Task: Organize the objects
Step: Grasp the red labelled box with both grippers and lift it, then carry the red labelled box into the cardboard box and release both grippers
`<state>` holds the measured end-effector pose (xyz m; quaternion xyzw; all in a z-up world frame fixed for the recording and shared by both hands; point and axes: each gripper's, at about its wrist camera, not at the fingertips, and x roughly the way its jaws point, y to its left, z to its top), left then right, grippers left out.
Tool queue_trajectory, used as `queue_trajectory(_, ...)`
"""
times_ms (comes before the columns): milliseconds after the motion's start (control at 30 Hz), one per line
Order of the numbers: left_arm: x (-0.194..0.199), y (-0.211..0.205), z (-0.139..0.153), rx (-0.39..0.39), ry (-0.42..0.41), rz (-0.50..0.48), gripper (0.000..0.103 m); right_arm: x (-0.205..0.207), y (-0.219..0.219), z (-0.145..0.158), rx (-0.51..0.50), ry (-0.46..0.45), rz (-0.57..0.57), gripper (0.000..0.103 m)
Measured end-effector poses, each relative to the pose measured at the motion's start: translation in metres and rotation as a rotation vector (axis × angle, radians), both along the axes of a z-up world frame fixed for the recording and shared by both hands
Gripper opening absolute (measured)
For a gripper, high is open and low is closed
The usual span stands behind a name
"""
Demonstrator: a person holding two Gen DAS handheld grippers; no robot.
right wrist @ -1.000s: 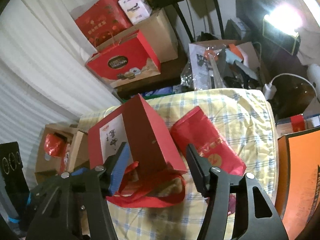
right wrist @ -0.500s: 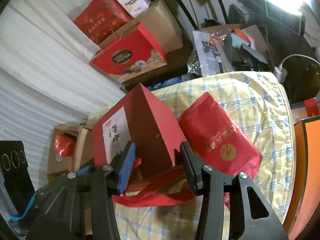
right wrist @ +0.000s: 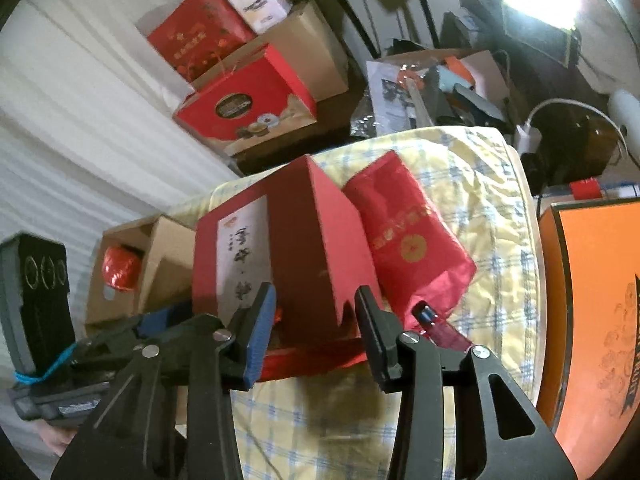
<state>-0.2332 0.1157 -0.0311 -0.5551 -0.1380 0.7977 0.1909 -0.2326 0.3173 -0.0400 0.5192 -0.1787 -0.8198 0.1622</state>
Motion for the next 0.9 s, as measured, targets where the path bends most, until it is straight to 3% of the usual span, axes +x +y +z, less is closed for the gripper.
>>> queue_trajectory(100,0.001,0.002,-0.008,-0.004,-0.014,0.009,0.065,-0.004,0.008,-0.007,-0.034,-0.005,-0.024,0.051)
queue_trajectory(200,0.001,0.005,-0.012,0.024,-0.028,0.002,0.065,-0.009,0.009,-0.014,-0.080,-0.026,-0.016,0.052)
queue_trajectory(400,0.005,0.002,-0.001,0.038,0.028,0.019,0.061,-0.005,0.005,-0.007,-0.094,-0.021,-0.025,0.054)
queue_trajectory(900,0.033,-0.036,0.088,0.098,0.218,0.033,0.061,0.027,-0.032,0.090,-0.057,0.162,0.003,0.055)
